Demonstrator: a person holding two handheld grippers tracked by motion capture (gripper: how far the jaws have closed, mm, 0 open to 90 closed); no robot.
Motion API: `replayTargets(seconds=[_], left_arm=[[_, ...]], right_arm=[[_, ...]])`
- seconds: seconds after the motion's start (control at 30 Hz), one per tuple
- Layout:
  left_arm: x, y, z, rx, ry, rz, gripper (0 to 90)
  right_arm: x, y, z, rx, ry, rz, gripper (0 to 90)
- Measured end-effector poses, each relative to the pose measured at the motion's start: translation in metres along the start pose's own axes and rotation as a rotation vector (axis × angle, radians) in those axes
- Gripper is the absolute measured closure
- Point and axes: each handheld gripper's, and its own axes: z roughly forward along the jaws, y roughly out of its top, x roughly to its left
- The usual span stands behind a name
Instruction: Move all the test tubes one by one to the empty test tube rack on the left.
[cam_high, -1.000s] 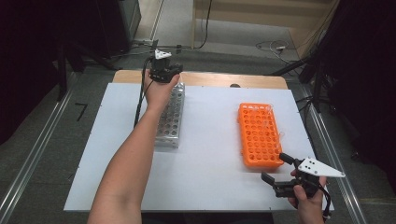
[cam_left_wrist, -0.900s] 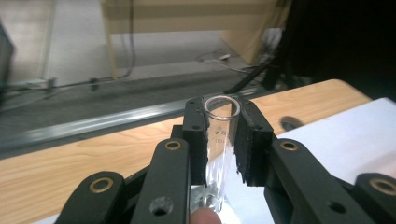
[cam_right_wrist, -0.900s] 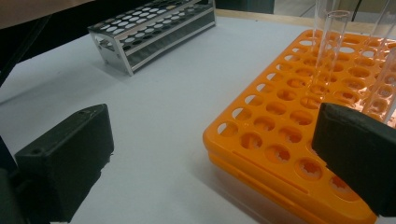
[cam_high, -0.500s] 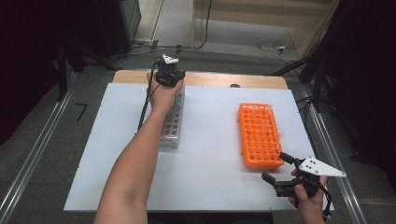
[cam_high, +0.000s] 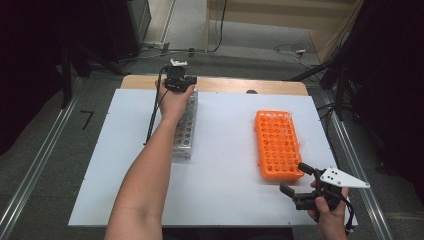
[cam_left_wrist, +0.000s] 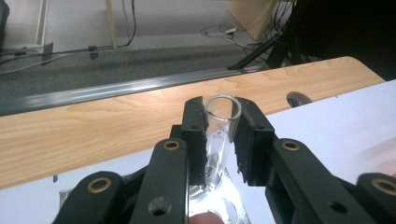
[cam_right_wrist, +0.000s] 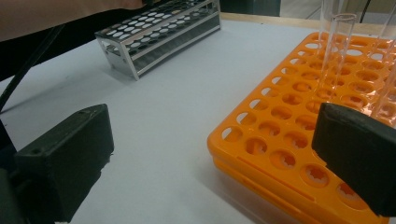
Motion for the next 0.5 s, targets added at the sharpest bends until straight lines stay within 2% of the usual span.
replayTargets(seconds=[0.03,0.13,0.2,0.3,0.43,0.5], left_arm=[[0.0,-0.001,0.001,0.006,-0.009,-0.004,74.7],[-0.001,-0.006,0.006,0.058,0.005,0.017,74.3],[-0.001,-0.01,0.008,0.077,0.004,0.016,73.6],[0.001,-0.013,0.01,0.074,-0.004,-0.003,73.2],[0.001,-0.013,0.009,0.075,-0.019,0.011,72.3],[0.002,-0.013,0.008,0.078,-0.028,0.005,69.6]], right_arm=[[0.001,0.0,0.0,0.001,0.003,-0.001,0.0],[0.002,0.0,0.001,0.004,0.007,-0.008,0.0],[0.003,0.0,0.003,0.005,0.008,-0.011,0.0],[0.004,0.0,0.004,0.013,0.009,-0.012,0.0],[0.003,0.0,0.006,0.011,0.007,-0.012,0.0],[0.003,0.0,0.006,0.012,0.007,-0.007,0.0]])
